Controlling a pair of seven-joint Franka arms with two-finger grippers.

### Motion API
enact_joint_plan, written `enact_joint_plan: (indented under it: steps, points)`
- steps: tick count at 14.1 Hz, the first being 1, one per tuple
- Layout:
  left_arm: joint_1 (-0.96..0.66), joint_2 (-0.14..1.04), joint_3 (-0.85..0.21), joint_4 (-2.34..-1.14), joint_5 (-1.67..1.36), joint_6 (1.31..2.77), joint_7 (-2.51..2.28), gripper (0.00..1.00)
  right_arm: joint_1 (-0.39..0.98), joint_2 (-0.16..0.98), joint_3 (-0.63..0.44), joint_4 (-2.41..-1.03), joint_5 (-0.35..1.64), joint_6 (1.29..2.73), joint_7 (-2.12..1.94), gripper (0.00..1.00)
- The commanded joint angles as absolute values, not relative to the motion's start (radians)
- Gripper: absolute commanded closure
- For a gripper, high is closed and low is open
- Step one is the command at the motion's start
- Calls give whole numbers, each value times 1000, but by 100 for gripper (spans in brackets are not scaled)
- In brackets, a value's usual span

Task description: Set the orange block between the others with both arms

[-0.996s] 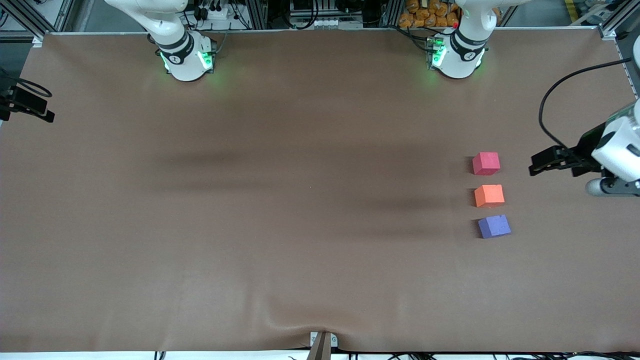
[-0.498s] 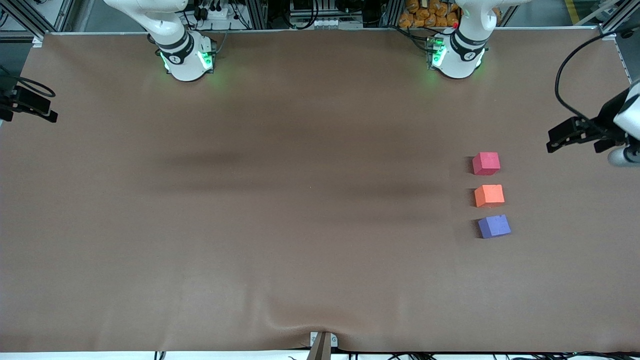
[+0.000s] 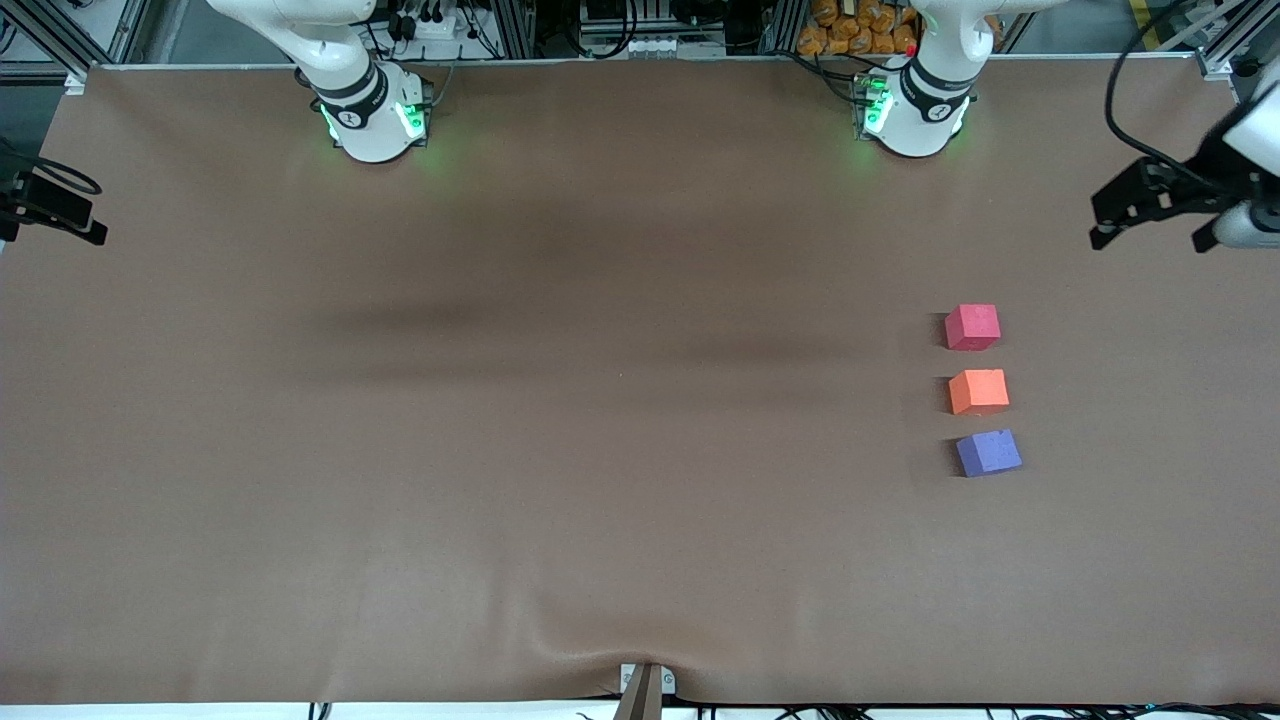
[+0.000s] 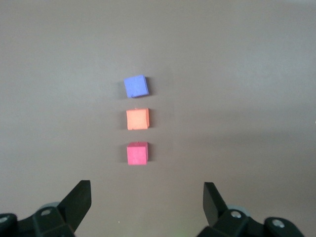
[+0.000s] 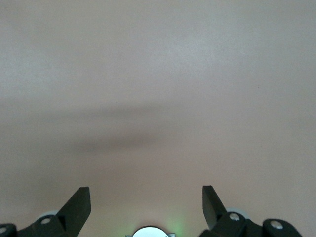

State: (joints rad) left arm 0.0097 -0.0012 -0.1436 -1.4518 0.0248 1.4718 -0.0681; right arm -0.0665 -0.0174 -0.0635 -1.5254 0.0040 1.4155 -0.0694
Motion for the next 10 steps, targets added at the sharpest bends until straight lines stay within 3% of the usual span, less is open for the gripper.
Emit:
enact_joint_plan:
  steps: [1,10]
  points:
    - [-66,-32,-60,-1494,18,1450,-83,0,-75,-17,-63,-1514,21,1410,-74,0]
    - [-51,-29,-48,-1483,20,1453,-74,0,-83,-17,-69,-1499,14,1413,-80,0]
